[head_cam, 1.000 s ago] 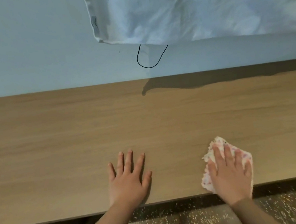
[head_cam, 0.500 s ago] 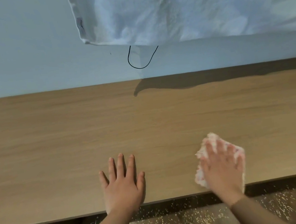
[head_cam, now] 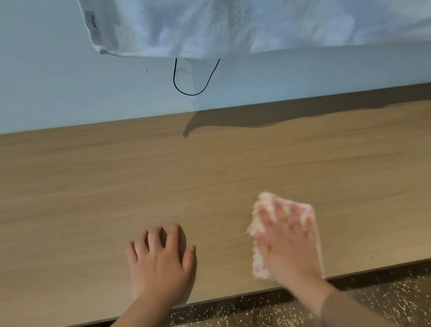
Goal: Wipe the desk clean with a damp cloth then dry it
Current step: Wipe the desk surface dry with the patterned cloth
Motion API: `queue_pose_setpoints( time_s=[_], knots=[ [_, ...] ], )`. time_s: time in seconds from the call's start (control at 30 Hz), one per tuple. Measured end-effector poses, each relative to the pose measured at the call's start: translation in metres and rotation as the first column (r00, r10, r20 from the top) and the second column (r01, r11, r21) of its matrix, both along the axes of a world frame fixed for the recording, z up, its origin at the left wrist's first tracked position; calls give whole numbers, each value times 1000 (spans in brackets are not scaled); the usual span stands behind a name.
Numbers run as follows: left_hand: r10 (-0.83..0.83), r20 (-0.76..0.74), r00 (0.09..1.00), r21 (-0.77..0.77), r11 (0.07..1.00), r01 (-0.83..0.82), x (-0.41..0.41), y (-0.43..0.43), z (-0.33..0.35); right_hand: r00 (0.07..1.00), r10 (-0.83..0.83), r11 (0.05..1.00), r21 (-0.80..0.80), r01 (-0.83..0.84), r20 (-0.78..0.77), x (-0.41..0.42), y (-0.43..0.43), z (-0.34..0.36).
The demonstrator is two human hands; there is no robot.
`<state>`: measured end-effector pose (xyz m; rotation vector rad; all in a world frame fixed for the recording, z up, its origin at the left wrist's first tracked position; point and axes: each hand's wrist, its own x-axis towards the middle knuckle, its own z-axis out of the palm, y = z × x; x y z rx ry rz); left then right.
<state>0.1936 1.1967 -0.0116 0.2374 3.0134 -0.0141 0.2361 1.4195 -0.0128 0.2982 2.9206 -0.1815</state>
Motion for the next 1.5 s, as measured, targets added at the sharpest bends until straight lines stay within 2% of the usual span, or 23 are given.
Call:
queue_pose_setpoints(
  time_s=[0.07, 0.1, 0.17, 0.23, 0.33, 0.4, 0.53, 0.57, 0.63, 0.67, 0.77, 0.83, 0.9, 0.97, 1.0, 1.03, 1.1, 1.17, 1.2, 1.3, 1.4, 1.43, 1.5],
  knots=[
    [-13, -32, 999, 26, 1000, 14, -11, 1, 5, 961, 269, 963, -2, -270, -59, 10, -40, -3],
    [-44, -47, 998, 52, 998, 47, -17, 2, 5, 940, 338, 940, -45, -340, -37, 12, -50, 0],
    [-149, -50, 988, 87, 984, 153, -27, 6, 3, 918, 397, 918, 21, -397, -16, 4, -41, 1],
    [-226, -4, 974, 78, 971, 225, -40, 9, 6, 955, 289, 954, 105, -282, -67, -11, -7, -3],
    [-219, -12, 976, 69, 973, 220, -68, 16, 7, 988, -152, 987, 42, 153, -23, -31, 19, 0],
    [-206, -10, 978, 89, 974, 206, -88, 24, 7, 990, -137, 991, -7, 137, -34, -31, -6, 3],
    [-120, 67, 991, 154, 982, 109, -115, 41, 0, 960, 256, 966, 10, -257, -113, -20, -49, -4],
    [-99, 68, 993, 157, 984, 87, -116, 43, -2, 961, 255, 966, -5, -257, -104, -24, -44, -1],
    [-78, 43, 996, 162, 984, 71, -115, 44, -8, 957, 276, 957, 114, -266, -92, -44, -19, -4],
    [-78, 30, 996, 165, 984, 72, -113, 44, -8, 963, 244, 965, 129, -230, -111, -57, -3, -6],
    [-73, 1, 997, 172, 982, 72, -114, 43, -9, 991, -88, 994, 51, 94, -103, -111, 25, -7],
    [-61, 3, 998, 162, 985, 60, -116, 44, -9, 984, -149, 989, 5, 150, -93, -130, 12, -5],
    [-48, -7, 999, 150, 988, 48, -113, 45, -10, 988, 91, 996, 3, -91, -123, -129, -14, -4],
    [-29, -19, 999, 146, 989, 31, -113, 46, -11, 912, 374, 927, 32, -374, -170, -117, -27, -4],
    [-22, -23, 999, 148, 989, 25, -114, 46, -11, 886, 434, 900, 33, -435, -162, -122, -17, -4],
    [-22, -25, 999, 144, 989, 26, -114, 45, -11, 893, 423, 905, 36, -423, -152, -134, -4, -6],
    [-26, -29, 999, 137, 990, 30, -113, 46, -10, 977, 195, 981, 21, -194, -85, -165, 27, -7],
    [-17, -36, 999, 151, 988, 22, -114, 46, -10, 997, 12, 1000, -20, -14, -80, -178, 39, -1],
    [-12, -39, 999, 150, 988, 18, -114, 45, -10, 994, 40, 999, -12, -42, -103, -172, 34, 0],
    [-8, -39, 999, 143, 990, 13, -114, 47, -11, 874, 455, 890, 76, -449, -171, -110, 7, -6],
    [-11, -32, 999, 130, 991, 16, -114, 47, -8, 769, 622, 783, 115, -611, -151, -113, 24, -7],
    [-14, -29, 999, 130, 991, 17, -114, 47, -8, 803, 582, 812, 123, -570, -124, -134, 36, -10],
    [-15, -34, 999, 132, 991, 19, -114, 47, -9, 959, 267, 963, 59, -262, -96, -188, 57, -11]
  ],
)
